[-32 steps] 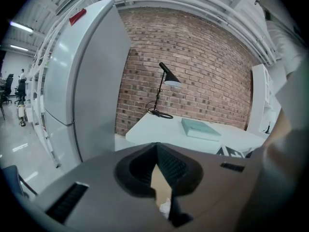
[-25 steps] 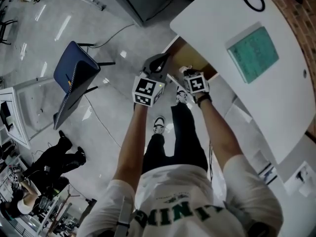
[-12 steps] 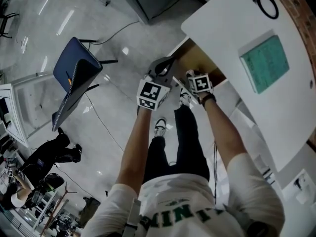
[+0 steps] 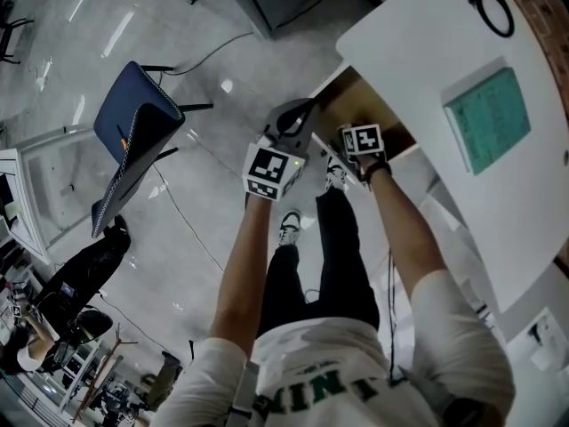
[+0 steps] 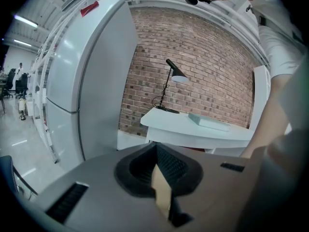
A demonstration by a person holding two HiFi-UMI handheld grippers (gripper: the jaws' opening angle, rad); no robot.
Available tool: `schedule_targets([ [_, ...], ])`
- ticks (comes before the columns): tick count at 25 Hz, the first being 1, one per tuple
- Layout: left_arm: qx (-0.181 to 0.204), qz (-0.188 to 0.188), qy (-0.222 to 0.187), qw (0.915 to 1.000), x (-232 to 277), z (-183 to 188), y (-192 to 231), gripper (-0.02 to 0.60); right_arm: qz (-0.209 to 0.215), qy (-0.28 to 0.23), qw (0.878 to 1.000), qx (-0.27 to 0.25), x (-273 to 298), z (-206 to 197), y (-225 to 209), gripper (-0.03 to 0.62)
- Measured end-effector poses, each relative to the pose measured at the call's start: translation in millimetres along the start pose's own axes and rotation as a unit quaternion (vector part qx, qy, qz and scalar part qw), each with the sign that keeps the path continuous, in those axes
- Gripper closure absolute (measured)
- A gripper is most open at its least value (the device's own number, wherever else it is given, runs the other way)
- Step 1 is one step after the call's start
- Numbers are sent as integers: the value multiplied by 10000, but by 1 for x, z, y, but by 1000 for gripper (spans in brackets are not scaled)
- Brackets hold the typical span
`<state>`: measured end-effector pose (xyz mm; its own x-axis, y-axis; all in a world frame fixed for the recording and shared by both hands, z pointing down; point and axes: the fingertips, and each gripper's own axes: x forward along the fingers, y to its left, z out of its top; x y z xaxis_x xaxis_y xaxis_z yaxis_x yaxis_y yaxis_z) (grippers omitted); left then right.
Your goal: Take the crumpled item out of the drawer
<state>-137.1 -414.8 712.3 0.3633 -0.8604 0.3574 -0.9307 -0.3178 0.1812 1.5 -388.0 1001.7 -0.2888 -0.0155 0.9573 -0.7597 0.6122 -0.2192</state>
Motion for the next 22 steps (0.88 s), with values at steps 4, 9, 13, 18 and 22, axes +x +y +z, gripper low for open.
schedule_targets([
  [4,2,6,22,10000,1,-4,0,583,303,69,9995,-27,0,0,23,476],
  [9,-39,38,90,9999,1,-13,-3,583,537,214,9983,60,0,-16,39,496],
  [13,-100,51,72,9999,2,-15,-7,583,519,344,9981,11,-1,-25,35,521],
  [18,-135,81,101,9998,-2,-15,-11,583,501,85,9987,48,-13,-18,31,568],
  [22,-85,83,116,9999,-7,-11,-22,581,-44,-359,9993,47,-29,-11,1,578],
])
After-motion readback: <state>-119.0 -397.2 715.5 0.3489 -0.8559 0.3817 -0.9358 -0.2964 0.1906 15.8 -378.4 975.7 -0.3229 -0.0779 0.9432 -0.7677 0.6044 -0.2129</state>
